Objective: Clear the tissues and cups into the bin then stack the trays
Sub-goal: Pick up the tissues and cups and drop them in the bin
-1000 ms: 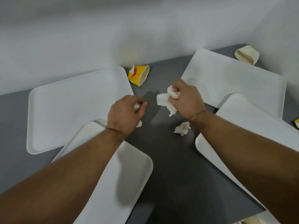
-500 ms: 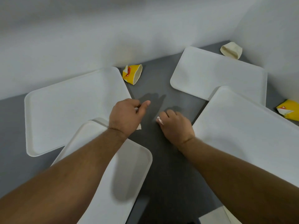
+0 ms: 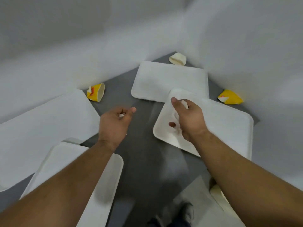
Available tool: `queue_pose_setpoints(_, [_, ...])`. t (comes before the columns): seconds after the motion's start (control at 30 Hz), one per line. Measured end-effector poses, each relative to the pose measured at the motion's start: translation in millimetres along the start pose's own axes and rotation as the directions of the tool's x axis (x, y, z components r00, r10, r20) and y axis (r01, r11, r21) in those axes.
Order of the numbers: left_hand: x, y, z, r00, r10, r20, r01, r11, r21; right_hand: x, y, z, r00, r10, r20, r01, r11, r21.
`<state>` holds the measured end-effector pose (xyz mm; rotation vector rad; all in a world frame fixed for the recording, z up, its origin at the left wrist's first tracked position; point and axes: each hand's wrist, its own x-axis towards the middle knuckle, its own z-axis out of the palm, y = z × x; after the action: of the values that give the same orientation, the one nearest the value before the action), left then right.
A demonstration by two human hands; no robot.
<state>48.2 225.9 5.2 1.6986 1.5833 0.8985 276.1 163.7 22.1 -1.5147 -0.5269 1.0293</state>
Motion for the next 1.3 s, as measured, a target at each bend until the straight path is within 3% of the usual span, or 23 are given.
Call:
queue_pose_setpoints(0.17, [-34.7,62.2,43.1,0.991,-0.035,0.131,0.062,0.977,-0.203,-32.1,-13.6,-100.9,0.988,0.08,-0.135,-0.054,0.981,0.185])
queue_pose_setpoints(0.3, [-77.2,112.2,89.1,0.959,0.023,0.282,0.115,0.878,-0.465,-63.4,-11.2,-190.0,0.964,0.216,-0.153,-0.169,0.947,0.275])
queue_pose_setpoints(0.43, [-136.5,161.1,146.3,0.941,0.044,0.337,0.125,0.878,-0.463,-101.7,-0.9,-286.2,0.969,0.238,-0.072,-0.19,0.895,0.404])
queue_pose_setpoints(0.53, [-189.0,195.9,197.5,0.898,0.072,0.434,0.169,0.854,-0.492,-131.5,7.0,-359.2,0.961,0.247,-0.125,-0.178,0.898,0.403])
queue_pose_setpoints(0.63, [-244.1,222.7,250.3,0.847,0.07,0.527,0.209,0.867,-0.452,-157.0,18.8,-428.8,0.936,0.291,-0.195,-0.153,0.841,0.52])
queue_pose_setpoints(0.77, [-311.9,242.4,313.4,0.732,0.025,0.681,0.315,0.874,-0.371,-179.4,53.8,-504.5,0.907,0.325,-0.269,-0.096,0.779,0.619])
queue_pose_setpoints(0.9, [-351.3,231.0,377.4,0.662,-0.07,0.746,0.312,0.931,-0.189,-185.1,110.1,-549.4,0.841,0.411,-0.352,-0.135,0.789,0.599])
queue_pose_setpoints(1.0, [-365.0,203.9,424.2,0.601,-0.183,0.778,0.382,0.921,-0.078,-181.6,162.0,-562.4,0.78,0.503,-0.371,-0.183,0.752,0.633])
queue_pose_setpoints(1.2, [-373.6,121.8,532.0,0.462,-0.48,0.746,0.697,0.716,0.029,-150.7,274.2,-570.3,0.649,0.649,-0.397,-0.162,0.628,0.761])
queue_pose_setpoints(1.3, [-382.9,67.1,590.3,0.478,-0.59,0.65,0.794,0.608,-0.033,-123.3,337.1,-577.4,0.57,0.717,-0.4,-0.155,0.573,0.805])
